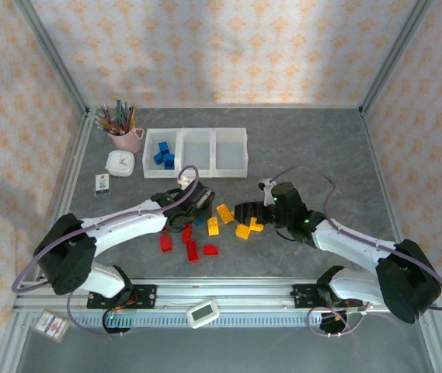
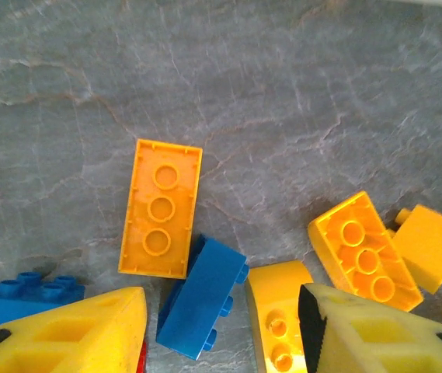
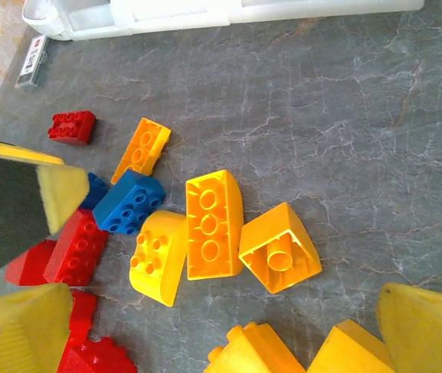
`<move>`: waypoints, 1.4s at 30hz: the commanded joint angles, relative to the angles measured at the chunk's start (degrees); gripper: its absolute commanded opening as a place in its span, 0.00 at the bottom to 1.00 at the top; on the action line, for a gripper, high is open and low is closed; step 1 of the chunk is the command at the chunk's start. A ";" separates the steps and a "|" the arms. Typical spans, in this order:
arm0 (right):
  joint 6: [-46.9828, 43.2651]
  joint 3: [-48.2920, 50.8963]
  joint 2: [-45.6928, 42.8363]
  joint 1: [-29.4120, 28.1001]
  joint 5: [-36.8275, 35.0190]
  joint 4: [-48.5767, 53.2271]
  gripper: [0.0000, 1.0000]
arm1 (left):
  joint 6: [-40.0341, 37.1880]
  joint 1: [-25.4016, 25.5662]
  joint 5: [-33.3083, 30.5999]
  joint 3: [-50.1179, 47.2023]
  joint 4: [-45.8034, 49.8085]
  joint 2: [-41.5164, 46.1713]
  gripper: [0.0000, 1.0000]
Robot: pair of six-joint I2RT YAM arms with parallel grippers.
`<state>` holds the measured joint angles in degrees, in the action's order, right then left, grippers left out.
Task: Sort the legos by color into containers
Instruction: Pick up the lego from the center of the table.
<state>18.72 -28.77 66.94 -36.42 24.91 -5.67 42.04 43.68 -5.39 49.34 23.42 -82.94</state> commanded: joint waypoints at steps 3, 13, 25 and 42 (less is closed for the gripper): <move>0.93 1.25 -1.04 0.13 -0.80 -3.35 1.00 | 0.34 0.60 -1.25 -0.65 1.80 -3.98 0.54; 0.65 1.35 -0.05 0.30 -1.38 -3.81 1.00 | -1.52 0.58 -2.08 1.99 0.85 -10.03 0.44; 0.30 0.91 -0.30 0.74 -1.33 -3.58 1.00 | -1.96 0.58 -2.46 2.70 0.92 -10.50 0.31; -3.21 -5.33 -2.77 1.00 -3.39 2.31 1.00 | -0.31 0.32 -5.31 3.19 0.67 -2.14 0.24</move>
<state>17.28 -31.35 65.39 -35.57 23.11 -4.71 40.69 44.23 -7.86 50.96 23.40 -87.15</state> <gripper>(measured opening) 0.997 0.241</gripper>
